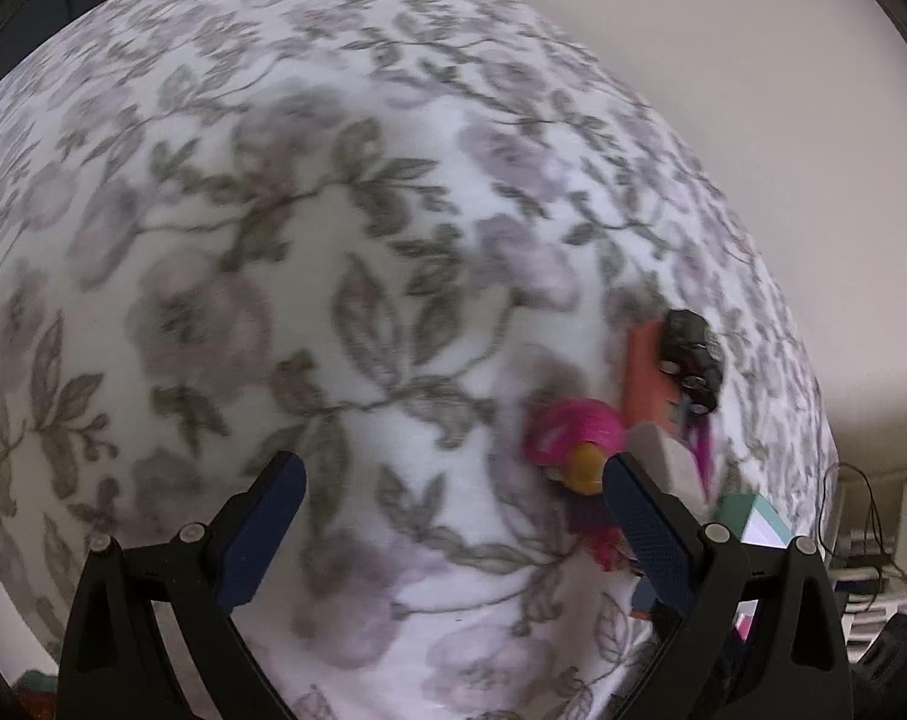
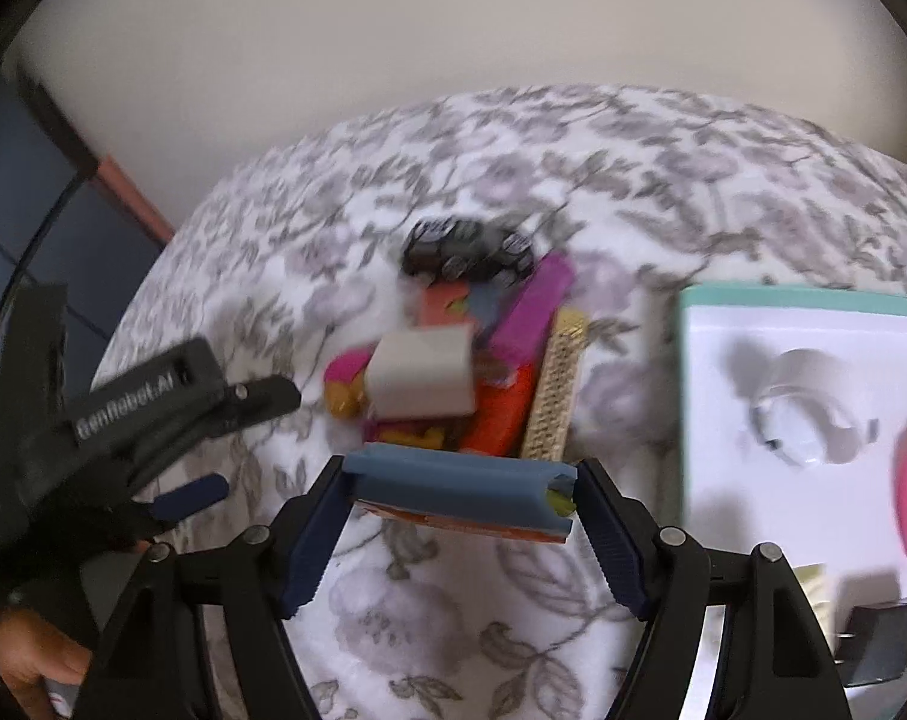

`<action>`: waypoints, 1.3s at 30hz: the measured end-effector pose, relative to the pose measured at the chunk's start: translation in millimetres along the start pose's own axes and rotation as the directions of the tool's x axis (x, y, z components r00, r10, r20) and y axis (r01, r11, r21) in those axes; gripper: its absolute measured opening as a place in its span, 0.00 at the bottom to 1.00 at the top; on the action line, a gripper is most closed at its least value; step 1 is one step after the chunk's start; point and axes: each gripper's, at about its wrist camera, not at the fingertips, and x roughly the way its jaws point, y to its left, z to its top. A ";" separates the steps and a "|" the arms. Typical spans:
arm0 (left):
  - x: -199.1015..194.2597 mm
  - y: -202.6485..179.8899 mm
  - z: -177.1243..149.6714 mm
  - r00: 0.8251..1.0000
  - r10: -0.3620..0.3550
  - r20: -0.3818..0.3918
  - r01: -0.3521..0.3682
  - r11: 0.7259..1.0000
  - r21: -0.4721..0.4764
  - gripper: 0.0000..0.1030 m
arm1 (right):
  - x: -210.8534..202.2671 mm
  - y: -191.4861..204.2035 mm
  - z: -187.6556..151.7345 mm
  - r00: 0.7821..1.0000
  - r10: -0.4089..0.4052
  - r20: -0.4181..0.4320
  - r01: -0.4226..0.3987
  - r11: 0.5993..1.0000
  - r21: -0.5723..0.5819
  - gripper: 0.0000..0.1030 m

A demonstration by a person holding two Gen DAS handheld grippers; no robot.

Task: Organize rigid objects
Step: 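Return both tools to the pile and grasp the orange pencil case with the right tool, then grasp the pink-haired toy figure with the left tool while the right tool holds the pencil case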

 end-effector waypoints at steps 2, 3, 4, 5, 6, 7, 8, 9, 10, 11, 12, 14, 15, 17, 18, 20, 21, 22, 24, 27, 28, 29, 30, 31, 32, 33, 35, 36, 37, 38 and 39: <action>0.3 -6.4 -0.1 1.000 -0.007 0.001 0.007 1.000 0.019 0.96 | -8.6 -8.1 3.9 1.000 0.016 0.014 -0.016 0.999 0.037 0.75; 2.5 -10.9 0.9 1.000 -0.009 0.003 0.009 1.000 0.029 0.96 | -11.5 -11.1 5.8 1.000 0.013 0.018 -0.013 0.999 0.051 0.75; 3.4 -15.0 1.2 1.000 -0.009 0.007 0.008 0.999 0.038 0.96 | -15.0 -13.9 7.8 1.000 0.002 0.023 -0.003 0.998 0.065 0.75; 4.3 -20.2 1.4 1.000 -0.006 0.013 0.006 0.999 0.049 0.96 | -19.2 -17.6 9.9 0.999 -0.015 0.028 0.013 0.997 0.081 0.75; 5.4 -23.6 2.0 1.000 -0.005 0.016 0.004 0.998 0.057 0.96 | -23.0 -21.6 12.1 0.999 -0.036 0.029 0.033 0.994 0.100 0.75; 6.7 -26.1 1.7 1.000 -0.007 0.016 0.006 0.998 0.066 0.96 | -26.1 -24.6 14.0 0.998 -0.049 0.029 0.046 0.992 0.115 0.75; 8.4 -28.9 2.0 1.000 -0.008 0.013 0.007 0.997 0.075 0.96 | -29.3 -28.8 15.6 0.998 -0.060 0.027 0.056 0.989 0.134 0.75; 9.3 -30.7 1.2 1.000 -0.003 0.012 0.002 0.996 0.087 0.96 | -32.2 -33.0 16.7 0.998 -0.065 0.026 0.060 0.986 0.153 0.75; 11.3 -33.1 0.0 1.000 0.003 0.018 -0.005 0.995 0.096 0.95 | -34.0 -36.6 17.5 0.997 -0.070 0.026 0.064 0.984 0.168 0.75; 12.7 -34.5 0.5 1.000 0.011 0.027 -0.013 0.995 0.100 0.93 | -36.6 -40.0 18.9 0.997 -0.077 0.026 0.071 0.981 0.183 0.75; 13.9 -36.7 0.5 0.999 0.022 0.028 -0.025 0.994 0.111 0.86 | -38.6 -42.0 19.0 0.996 -0.081 0.027 0.074 0.980 0.187 0.75; 18.5 -37.6 1.2 1.000 0.013 0.022 -0.015 0.994 0.111 0.80 | -41.2 -42.8 20.7 0.996 -0.089 0.029 0.082 0.980 0.181 0.75; 21.6 -35.2 1.2 1.000 0.006 0.015 -0.008 0.996 0.093 0.79 | -41.6 -42.6 20.7 0.996 -0.090 0.030 0.083 0.981 0.177 0.75; 27.5 -33.1 1.2 1.000 0.007 0.006 -0.007 0.997 0.076 0.75 | -42.0 -42.1 21.7 0.996 -0.088 0.031 0.081 0.982 0.173 0.75; 29.7 -33.0 0.8 1.000 0.004 0.005 -0.004 0.997 0.076 0.75 | -41.4 -41.7 22.2 0.996 -0.086 0.030 0.080 0.982 0.172 0.75; 30.0 -35.3 0.4 1.000 0.010 0.016 -0.012 0.996 0.086 0.72 | -37.8 -40.2 22.4 0.996 -0.084 0.022 0.079 0.983 0.167 0.75; 30.6 -38.1 0.1 1.000 0.015 0.023 -0.017 0.995 0.097 0.68 | -36.1 -39.6 21.8 0.996 -0.085 0.017 0.081 0.983 0.165 0.75; 30.5 -40.1 -0.9 0.999 0.019 0.027 -0.022 0.994 0.106 0.65 | -33.9 -39.3 21.5 0.996 -0.086 0.010 0.083 0.983 0.162 0.75; 32.9 -47.1 -2.5 0.999 0.040 0.035 -0.044 0.989 0.140 0.49 | -29.7 -39.7 20.6 0.996 -0.092 -0.004 0.091 0.983 0.158 0.75; 33.3 -51.9 -4.6 0.999 0.038 0.037 -0.043 0.985 0.167 0.40 | -27.5 -43.6 19.2 0.995 -0.099 -0.014 0.100 0.981 0.167 0.75; 32.8 -51.6 -4.6 0.999 0.038 0.034 -0.043 0.985 0.167 0.40 | -27.7 -45.2 19.0 0.995 -0.101 -0.015 0.102 0.980 0.172 0.75; 32.5 -51.0 -4.3 0.999 0.035 0.032 -0.040 0.985 0.167 0.40 | -28.2 -46.4 19.1 0.995 -0.103 -0.015 0.104 0.979 0.176 0.75; 32.1 -50.3 -4.1 0.999 0.032 0.030 -0.037 0.986 0.166 0.40 | -29.1 -47.4 19.0 0.994 -0.105 -0.015 0.106 0.978 0.181 0.75; 31.8 -49.3 -4.0 0.999 0.032 0.026 -0.036 0.986 0.162 0.40 | -30.1 -48.3 19.1 0.994 -0.105 -0.014 0.106 0.977 0.184 0.75; 30.9 -48.4 -3.7 0.999 0.034 0.021 -0.037 0.987 0.158 0.40 | -31.7 -48.9 18.9 0.994 -0.104 -0.013 0.105 0.977 0.187 0.75; 30.1 -48.3 -3.8 0.999 0.035 0.021 -0.038 0.987 0.157 0.40 | -32.9 -49.1 19.1 0.994 -0.104 -0.011 0.104 0.977 0.188 0.75; 25.1 -47.8 -4.5 0.999 0.044 0.030 -0.048 0.986 0.162 0.39 | -37.2 -49.1 19.7 0.994 -0.107 -0.004 0.105 0.976 0.189 0.75; 22.2 -48.0 -4.3 0.998 0.047 0.039 -0.053 0.985 0.166 0.39 | -39.7 -48.9 20.1 0.994 -0.108 0.002 0.106 0.976 0.190 0.75; 19.4 -47.5 -4.0 0.998 0.049 0.047 -0.057 0.985 0.166 0.39 | -42.1 -48.7 20.7 0.994 -0.110 0.007 0.106 0.976 0.189 0.75; 16.8 -47.1 -3.6 0.997 0.052 0.055 -0.061 0.984 0.165 0.39 | -45.0 -48.6 21.1 0.994 -0.112 0.014 0.107 0.976 0.188 0.75; 13.0 -46.4 -2.7 0.996 0.054 0.066 -0.065 0.984 0.164 0.39 | -47.9 -48.7 21.5 0.993 -0.115 0.019 0.109 0.976 0.188 0.75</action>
